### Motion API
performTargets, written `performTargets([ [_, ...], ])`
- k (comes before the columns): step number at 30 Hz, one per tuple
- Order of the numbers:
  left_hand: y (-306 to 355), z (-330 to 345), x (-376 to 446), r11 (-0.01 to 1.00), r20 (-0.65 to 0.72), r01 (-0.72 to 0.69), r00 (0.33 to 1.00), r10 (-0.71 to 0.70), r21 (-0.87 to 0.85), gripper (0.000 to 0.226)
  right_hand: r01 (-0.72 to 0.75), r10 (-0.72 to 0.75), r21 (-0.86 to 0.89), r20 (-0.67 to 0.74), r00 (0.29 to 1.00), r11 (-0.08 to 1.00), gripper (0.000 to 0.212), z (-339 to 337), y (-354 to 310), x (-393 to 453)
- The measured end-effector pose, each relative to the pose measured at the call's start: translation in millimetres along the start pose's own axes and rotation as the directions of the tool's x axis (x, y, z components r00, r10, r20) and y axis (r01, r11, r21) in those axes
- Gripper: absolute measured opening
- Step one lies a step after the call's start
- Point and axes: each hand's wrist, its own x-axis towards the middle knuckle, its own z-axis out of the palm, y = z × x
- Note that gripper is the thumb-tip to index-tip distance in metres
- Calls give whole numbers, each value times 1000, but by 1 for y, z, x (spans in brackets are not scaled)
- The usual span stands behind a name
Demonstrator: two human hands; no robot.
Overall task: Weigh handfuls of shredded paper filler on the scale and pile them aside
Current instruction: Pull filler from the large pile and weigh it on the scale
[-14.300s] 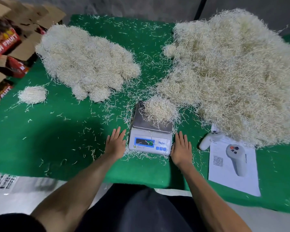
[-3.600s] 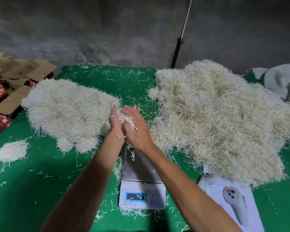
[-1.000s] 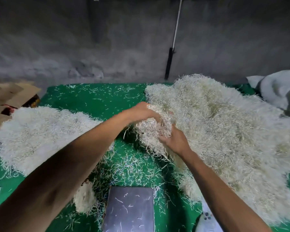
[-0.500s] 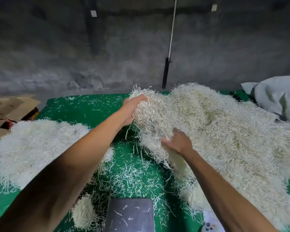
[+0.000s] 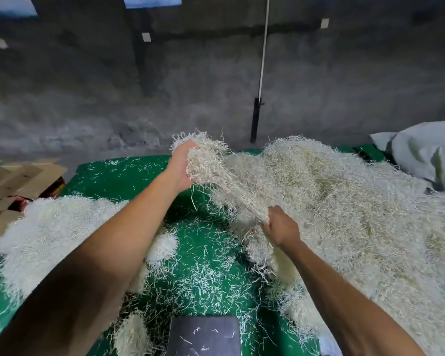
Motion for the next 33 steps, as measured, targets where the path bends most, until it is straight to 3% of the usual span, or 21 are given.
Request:
performTargets([
  [2,9,-18,0,999,-29,-24,999,23,-23,53,-126,127,-17,76,989,992,32,6,28,-12],
  [4,7,-26,0,995,-142,-10,990,24,101,67,-209,202,71,93,975,975,39,6,34,-18],
  [6,-4,-22,-4,980,-189,14,982,24,197,86,-170,169,167,16,985,971,48,1,16,-14],
  [8,-16,-8,-8,983,-117,8,993,14,181,91,-65,80,219,-60,995,974,64,-13,-16,-5],
  [11,-21,11,-12,995,-49,6,999,-1,104,82,79,-78,-20,31,996,997,92,-37,-67,1],
  [13,-19,14,-11,994,-26,-17,999,20,110,82,102,-76,-108,222,972,989,90,-52,-92,0],
  [15,-16,12,-10,992,-13,-33,999,35,120,82,75,-34,-114,321,946,991,78,-66,-104,-3],
  [17,-11,3,-10,993,-51,-55,997,60,105,86,100,-55,-137,297,953,986,60,-77,-112,-8],
  [18,-9,-2,-11,993,-68,-58,996,65,107,92,123,-88,-130,246,965,984,63,-79,-116,-11],
  [20,-9,-11,-14,994,-62,-42,997,49,103,102,150,-155,40,162,975,988,91,-78,-125,-15],
  [22,-16,-15,-21,997,1,-17,1000,17,81,92,101,-198,401,209,958,910,107,-74,-139,-20],
  [24,-22,-19,-29,1000,91,-8,996,7,17,74,22,-209,567,267,941,823,90,-63,-148,-19],
  [27,-24,-36,-41,999,12,27,1000,-27,33,106,52,-164,478,194,967,877,9,-51,-147,-12],
  [29,-23,-54,-51,975,-118,27,993,-1,219,111,63,-132,379,159,978,923,13,-51,-138,-8],
  [31,-27,-77,-61,886,-100,20,995,30,464,103,25,-65,347,103,993,938,14,-59,-131,-7],
  [33,-37,-98,-76,728,-67,39,998,9,684,116,2,-3,482,0,1000,876,13,-71,-130,-7],
])
